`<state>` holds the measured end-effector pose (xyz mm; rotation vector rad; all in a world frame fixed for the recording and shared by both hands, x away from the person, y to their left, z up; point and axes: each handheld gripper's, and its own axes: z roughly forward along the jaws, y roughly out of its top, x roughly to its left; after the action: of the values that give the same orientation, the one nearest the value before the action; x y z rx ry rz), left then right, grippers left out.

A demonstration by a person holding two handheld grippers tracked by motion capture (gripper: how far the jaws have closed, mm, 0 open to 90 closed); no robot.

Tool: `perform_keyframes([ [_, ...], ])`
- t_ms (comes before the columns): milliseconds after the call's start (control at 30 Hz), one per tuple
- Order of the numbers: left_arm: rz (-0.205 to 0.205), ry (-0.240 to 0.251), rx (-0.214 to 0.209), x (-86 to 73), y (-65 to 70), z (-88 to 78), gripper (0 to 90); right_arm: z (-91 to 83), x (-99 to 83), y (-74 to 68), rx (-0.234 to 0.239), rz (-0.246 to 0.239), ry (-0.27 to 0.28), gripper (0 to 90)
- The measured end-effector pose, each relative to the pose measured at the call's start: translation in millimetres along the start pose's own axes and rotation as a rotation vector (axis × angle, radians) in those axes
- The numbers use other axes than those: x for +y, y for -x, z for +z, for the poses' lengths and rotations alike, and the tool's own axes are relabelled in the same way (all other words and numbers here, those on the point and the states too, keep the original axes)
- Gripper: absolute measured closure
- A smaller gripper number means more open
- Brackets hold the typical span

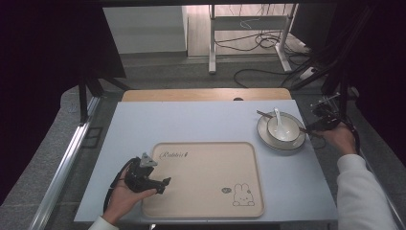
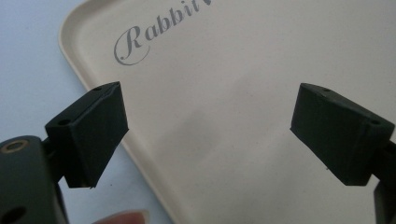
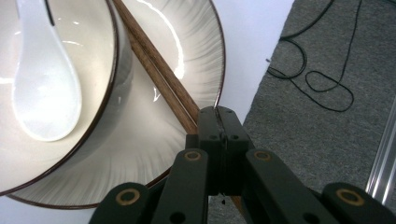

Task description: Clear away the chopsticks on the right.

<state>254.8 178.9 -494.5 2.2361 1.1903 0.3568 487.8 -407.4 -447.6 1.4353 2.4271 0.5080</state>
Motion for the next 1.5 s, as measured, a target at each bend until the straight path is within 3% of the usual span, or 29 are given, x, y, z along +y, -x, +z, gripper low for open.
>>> perform_keyframes([
  [600,0.002,-0.005,0.001,-0.7,-1.2,0.1,10.9,1.0,-0.4,-4.2,0.004,-0.027,-0.017,88.6],
  [633,0.002,-0.005,0.001,-0.7,-1.2,0.2,10.9,-0.6,-0.3,-3.8,0.003,-0.03,-0.009,87.1],
  [667,0.001,-0.005,0.001,-0.7,-1.2,0.2,10.9,-5.0,0.0,-2.4,-0.01,-0.036,0.009,76.1],
  [700,0.001,-0.005,0.001,-0.7,-1.2,0.3,10.9,-5.0,0.0,-2.4,-0.01,-0.036,0.009,76.1],
  [767,0.001,-0.007,0.001,-0.7,-1.1,0.7,10.9,-8.4,-0.2,-0.7,-0.053,-0.062,0.014,62.8],
  [867,0.005,-0.011,0.001,-0.7,-0.9,1.5,10.9,-10.1,-2.1,3.5,-0.054,-0.096,-0.022,56.1],
  [1500,0.012,-0.023,0.001,-0.9,-2.3,4.1,10.9,4.2,-3.2,12.3,-0.002,-0.138,-0.102,65.2],
])
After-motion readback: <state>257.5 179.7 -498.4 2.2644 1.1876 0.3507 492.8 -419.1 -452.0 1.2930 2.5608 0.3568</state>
